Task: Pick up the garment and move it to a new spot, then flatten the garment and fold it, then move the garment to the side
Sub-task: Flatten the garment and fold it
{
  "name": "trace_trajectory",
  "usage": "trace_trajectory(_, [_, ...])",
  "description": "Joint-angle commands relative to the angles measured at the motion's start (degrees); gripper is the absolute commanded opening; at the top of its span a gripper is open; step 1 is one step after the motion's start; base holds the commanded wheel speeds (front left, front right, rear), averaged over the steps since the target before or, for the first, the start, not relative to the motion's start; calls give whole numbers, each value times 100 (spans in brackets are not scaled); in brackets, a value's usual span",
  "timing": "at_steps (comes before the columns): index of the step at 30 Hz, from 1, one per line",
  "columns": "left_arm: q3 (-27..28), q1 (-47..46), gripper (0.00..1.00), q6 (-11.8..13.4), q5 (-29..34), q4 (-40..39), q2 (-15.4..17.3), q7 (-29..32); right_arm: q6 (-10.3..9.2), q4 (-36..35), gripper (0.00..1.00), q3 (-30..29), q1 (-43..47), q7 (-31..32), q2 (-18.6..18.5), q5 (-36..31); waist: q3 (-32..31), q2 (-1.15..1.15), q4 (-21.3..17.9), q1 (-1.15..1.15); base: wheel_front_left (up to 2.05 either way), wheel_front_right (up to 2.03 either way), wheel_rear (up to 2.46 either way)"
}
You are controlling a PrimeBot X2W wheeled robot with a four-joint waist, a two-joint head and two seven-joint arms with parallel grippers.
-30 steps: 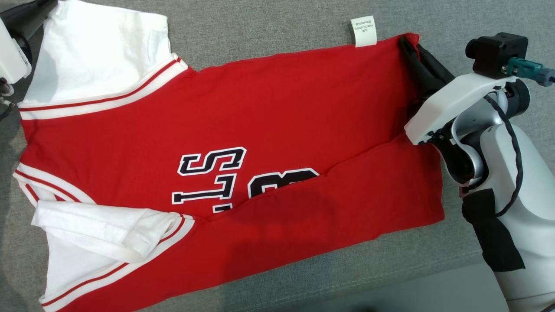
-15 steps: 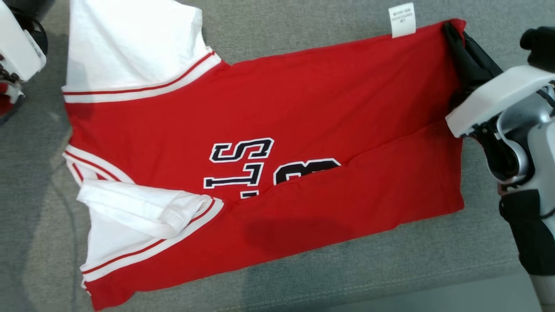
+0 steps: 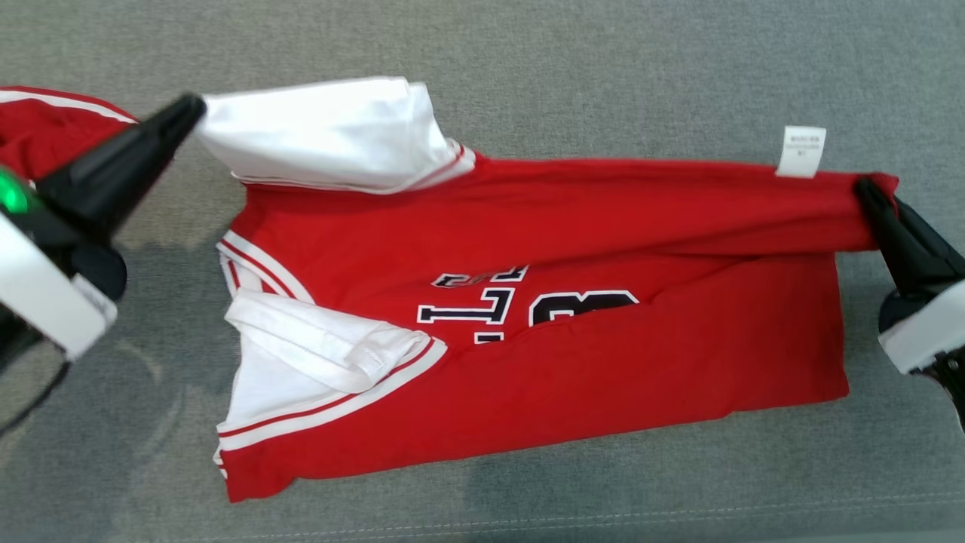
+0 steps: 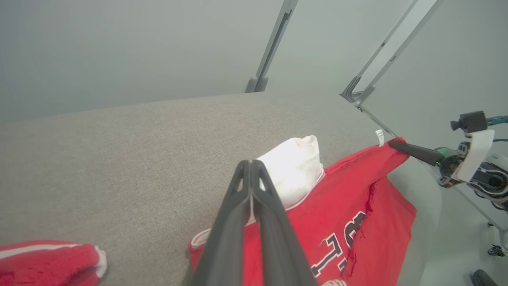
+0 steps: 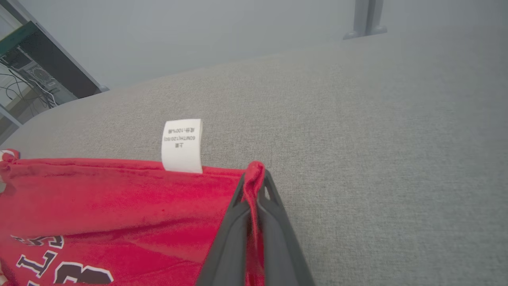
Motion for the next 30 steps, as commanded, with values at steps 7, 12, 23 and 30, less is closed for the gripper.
trace_trajectory(7, [231, 1068, 0, 319, -177, -1208, 843, -674, 0, -794, 0, -17, 818, 168, -578, 147, -236, 0, 222, 0, 0, 0, 0])
trace_trajectory(12, [91, 1776, 0, 633, -191, -1855, 1074, -1161, 0, -1174, 0, 371, 1206, -198, -1000, -2, -284, 0, 282, 0, 0, 0, 0])
trace_trajectory(23, [-350, 2734, 100, 1029, -262, -1917, 686, -1644, 0, -972, 100, 573, 2071, -1107, -1029, 256, -444, 0, 388, 0, 0, 0, 0])
trace_trajectory(30, [357, 2994, 100, 1938, 355, -1427, 323, -1856, 0, -948, 100, 206, 2461, -1979, -656, 635, -630, 0, 502, 0, 0, 0, 0])
